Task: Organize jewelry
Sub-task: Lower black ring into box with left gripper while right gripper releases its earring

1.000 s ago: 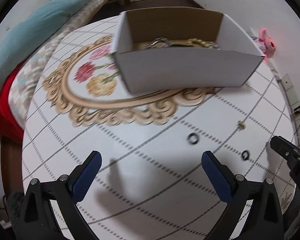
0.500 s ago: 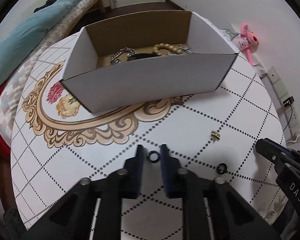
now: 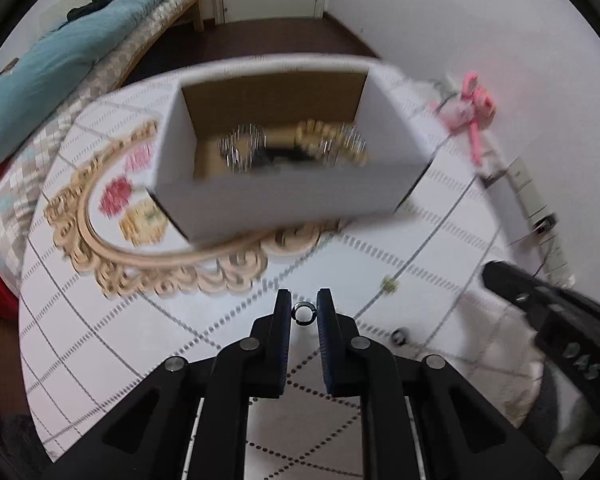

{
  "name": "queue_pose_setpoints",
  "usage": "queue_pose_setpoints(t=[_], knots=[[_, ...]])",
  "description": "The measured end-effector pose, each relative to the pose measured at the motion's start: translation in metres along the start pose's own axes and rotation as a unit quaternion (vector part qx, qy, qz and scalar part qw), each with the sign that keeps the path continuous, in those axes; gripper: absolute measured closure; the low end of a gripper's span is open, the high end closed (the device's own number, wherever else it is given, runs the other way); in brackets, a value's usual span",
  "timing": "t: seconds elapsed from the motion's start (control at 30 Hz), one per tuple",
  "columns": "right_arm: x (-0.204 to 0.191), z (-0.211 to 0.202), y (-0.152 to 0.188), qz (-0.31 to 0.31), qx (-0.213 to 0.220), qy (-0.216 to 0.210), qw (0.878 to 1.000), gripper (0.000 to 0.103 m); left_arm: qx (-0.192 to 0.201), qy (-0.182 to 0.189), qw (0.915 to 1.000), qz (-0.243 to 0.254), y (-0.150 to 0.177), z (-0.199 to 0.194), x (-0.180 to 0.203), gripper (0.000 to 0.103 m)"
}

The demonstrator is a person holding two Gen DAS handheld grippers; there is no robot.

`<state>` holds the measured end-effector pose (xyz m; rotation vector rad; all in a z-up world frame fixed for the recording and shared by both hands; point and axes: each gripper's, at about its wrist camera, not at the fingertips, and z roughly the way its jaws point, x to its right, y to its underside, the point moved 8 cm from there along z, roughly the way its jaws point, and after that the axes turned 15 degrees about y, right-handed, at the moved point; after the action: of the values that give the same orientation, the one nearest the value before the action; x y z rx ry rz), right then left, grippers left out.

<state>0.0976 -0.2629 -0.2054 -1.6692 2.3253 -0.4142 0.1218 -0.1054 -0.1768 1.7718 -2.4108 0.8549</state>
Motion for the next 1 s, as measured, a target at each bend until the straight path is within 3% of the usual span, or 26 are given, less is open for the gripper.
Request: queue_pose_setpoints(t=[0.13, 0.33, 0.6, 0.67, 0.7, 0.77, 0.8, 0.83, 0.9, 0.97, 1.0], knots=[[-0.021, -0.027, -0.027, -0.009, 0.021, -0.036, 0.999, 0.094, 0.029, 0.028, 0.9992, -0.008, -0.041, -0.031, 0.001, 0.093], [-0.063, -0.041, -0.089, -0.038, 0.044, -0.068, 0.996, 0.094, 0.023, 0.03, 0.999, -0.025, -0.097, -0.03, -0.028, 0.093], [-0.102, -0.001, -0.15, -0.081, 0.005, -0.049, 0.995, 0.094, -0.023, 0.014, 0.997, -0.073, -0.133, -0.005, -0.073, 0.091], [-0.106, 0.013, -0.155, -0.092, -0.029, -0.046, 0.994, 0.093, -0.024, 0.002, 0.9971, -0.072, -0.14, -0.005, -0.077, 0.089], [-0.106, 0.02, -0.156, -0.096, -0.045, -0.042, 0.993, 0.091, -0.02, -0.006, 0.9973, -0.07, -0.143, -0.007, -0.079, 0.084], [-0.103, 0.027, -0.158, -0.1, -0.052, -0.034, 0.993, 0.074, -0.017, -0.025, 0.9973, -0.067, -0.147, -0.01, -0.084, 0.058], [-0.102, 0.028, -0.158, -0.1, -0.054, -0.03, 0.993, 0.058, -0.009, -0.034, 0.9972, -0.067, -0.149, -0.013, -0.087, 0.038], [-0.1, 0.029, -0.158, -0.099, -0.054, -0.029, 0.993, 0.05, -0.001, -0.043, 0.9969, -0.067, -0.151, -0.017, -0.091, 0.027], [-0.096, 0.029, -0.159, -0.099, -0.05, -0.021, 0.994, 0.05, 0.007, -0.056, 0.9962, -0.066, -0.151, -0.021, -0.095, 0.024], [-0.092, 0.029, -0.159, -0.1, -0.046, -0.007, 0.994, 0.047, 0.006, -0.072, 0.9953, -0.064, -0.149, -0.022, -0.1, 0.016], [-0.09, 0.029, -0.159, -0.1, -0.044, 0.001, 0.994, 0.041, 0.007, -0.078, 0.995, -0.062, -0.146, -0.022, -0.102, 0.006]])
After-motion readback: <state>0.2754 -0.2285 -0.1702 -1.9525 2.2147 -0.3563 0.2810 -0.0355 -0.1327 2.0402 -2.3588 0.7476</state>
